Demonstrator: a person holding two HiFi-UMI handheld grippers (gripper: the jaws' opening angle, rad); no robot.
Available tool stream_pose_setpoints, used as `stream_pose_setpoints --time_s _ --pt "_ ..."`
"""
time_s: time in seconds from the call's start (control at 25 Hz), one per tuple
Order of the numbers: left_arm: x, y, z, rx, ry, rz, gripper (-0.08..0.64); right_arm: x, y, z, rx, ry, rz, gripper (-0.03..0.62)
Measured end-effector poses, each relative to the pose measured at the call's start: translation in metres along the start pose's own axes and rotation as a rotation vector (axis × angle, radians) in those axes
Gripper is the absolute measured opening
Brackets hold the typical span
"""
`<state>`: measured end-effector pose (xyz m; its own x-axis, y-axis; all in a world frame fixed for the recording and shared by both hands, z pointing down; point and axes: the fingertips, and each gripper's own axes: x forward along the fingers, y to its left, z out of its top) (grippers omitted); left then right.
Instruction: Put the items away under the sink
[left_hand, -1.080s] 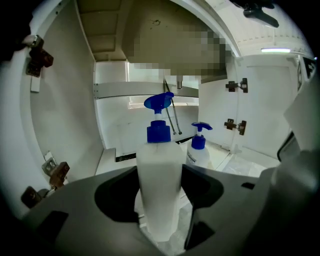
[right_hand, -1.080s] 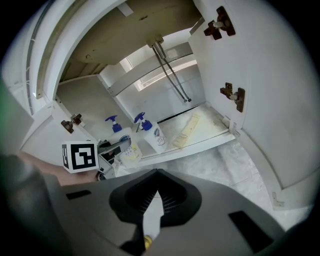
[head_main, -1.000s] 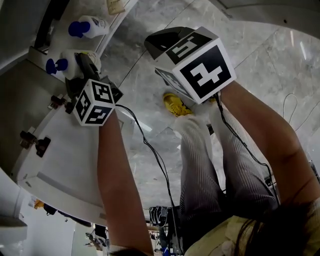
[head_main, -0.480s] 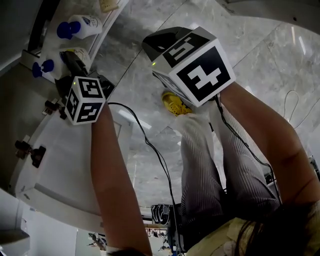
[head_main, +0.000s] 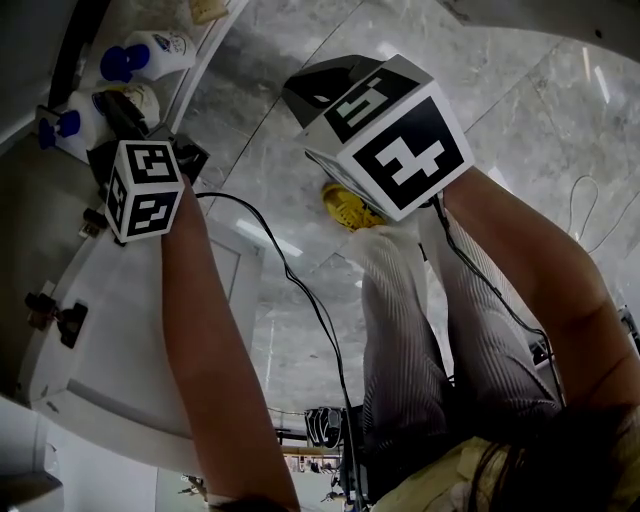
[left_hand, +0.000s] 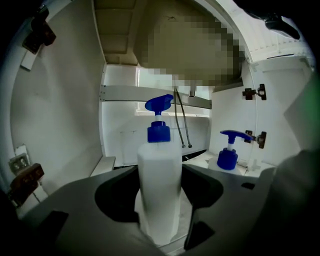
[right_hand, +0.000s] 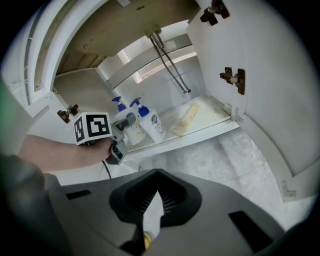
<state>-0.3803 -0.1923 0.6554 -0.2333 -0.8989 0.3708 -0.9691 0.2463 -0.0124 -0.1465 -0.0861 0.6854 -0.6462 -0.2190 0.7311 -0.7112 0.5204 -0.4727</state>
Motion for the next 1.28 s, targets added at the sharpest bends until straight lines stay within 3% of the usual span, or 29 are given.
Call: stream_pose_setpoints --time_s 0.24,0.52,1.28 --pt "0.009 -0.004 0.001 -0.025 -0.016 -0.004 0.287 0.006 -0.002 -0.002 0.014 -0.002 -0.005 0.026" --pt "0.010 -0.011 0.000 0.013 -0.015 -0.044 0.287 0.007 0.004 -0.003 0.027 -0.009 0.002 0.026" --pt "-0.006 -0.020 -0.018 0.097 0.131 -0.093 0.292 -0.005 0.017 0.000 0.008 -0.010 0.020 0.026"
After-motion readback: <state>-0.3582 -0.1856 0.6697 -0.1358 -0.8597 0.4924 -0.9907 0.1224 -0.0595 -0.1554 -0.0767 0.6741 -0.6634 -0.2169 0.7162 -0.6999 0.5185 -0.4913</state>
